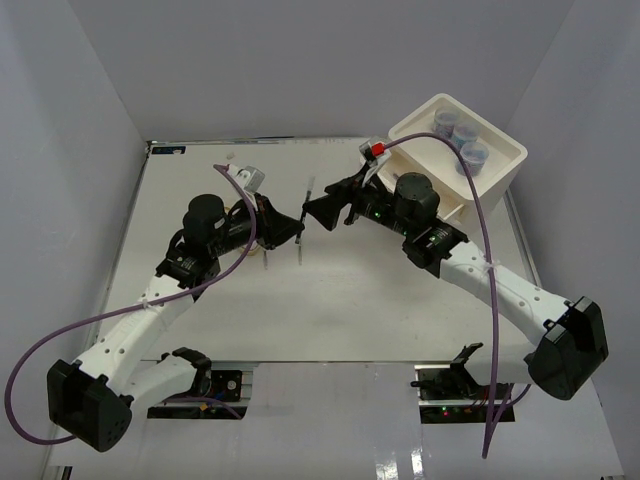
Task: Sort the stationery into containers
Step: Place the pen in the storage box.
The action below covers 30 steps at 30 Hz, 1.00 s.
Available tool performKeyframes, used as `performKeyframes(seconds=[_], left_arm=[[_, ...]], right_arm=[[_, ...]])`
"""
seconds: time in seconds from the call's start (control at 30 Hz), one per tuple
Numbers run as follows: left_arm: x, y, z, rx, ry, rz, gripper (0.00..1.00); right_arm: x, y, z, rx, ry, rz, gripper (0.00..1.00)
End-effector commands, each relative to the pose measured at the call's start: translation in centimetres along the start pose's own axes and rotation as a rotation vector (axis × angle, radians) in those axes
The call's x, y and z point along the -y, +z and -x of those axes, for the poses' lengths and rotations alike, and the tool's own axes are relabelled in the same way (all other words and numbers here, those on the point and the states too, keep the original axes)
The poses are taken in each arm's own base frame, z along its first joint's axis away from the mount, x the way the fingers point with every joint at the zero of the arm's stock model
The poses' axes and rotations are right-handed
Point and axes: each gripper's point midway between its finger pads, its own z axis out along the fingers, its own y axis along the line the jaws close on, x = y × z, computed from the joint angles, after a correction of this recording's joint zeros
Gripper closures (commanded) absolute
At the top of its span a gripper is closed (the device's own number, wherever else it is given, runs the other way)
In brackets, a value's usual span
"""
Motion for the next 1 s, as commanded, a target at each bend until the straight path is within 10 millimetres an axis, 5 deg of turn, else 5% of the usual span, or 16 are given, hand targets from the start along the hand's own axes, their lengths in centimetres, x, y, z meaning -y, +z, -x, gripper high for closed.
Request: performKeyframes(seconds=[0.0,0.4,0.5,0.6,0.7,0.8,0.97], left_arm=[[2.2,0.0,2.9,0.083,0.032,-0.068,0.84],[1.4,0.6,1.9,0.084,0.034,-0.065,0.79],[0.9,0.7,1.4,0.075,0.035,-0.046,0.66],[0.1,0.7,0.9,0.064,0.031,-0.013,0.44],[-1.2,0.6,0.7,0.056,0.037,0.056,0.21],[-3.2,0.2,0.3,0.041,0.032,0.173,0.07],[-7.6,-1.6,-0.2,0.006,0.071,0.427,0.03]], right_arm=[[-1.3,1.3,2.1,0.064,0.011,0.028,0.11],[-2.2,2.9,1.3,0.046,0.027,0.078,0.65],[-1.9,3.0,1.1,0.041,0.024,0.061,0.86],[-1.2,2.8,0.9,0.031,0.002,0.031,0.92],[1.2,2.3,1.2,0.001,-0.095,-0.091,0.92],[6.1,0.9,2.4,-0.035,-0.275,-0.323,0.92],[14.8,-4.6,5.2,-0.208,-0.549,-0.766,0.92]])
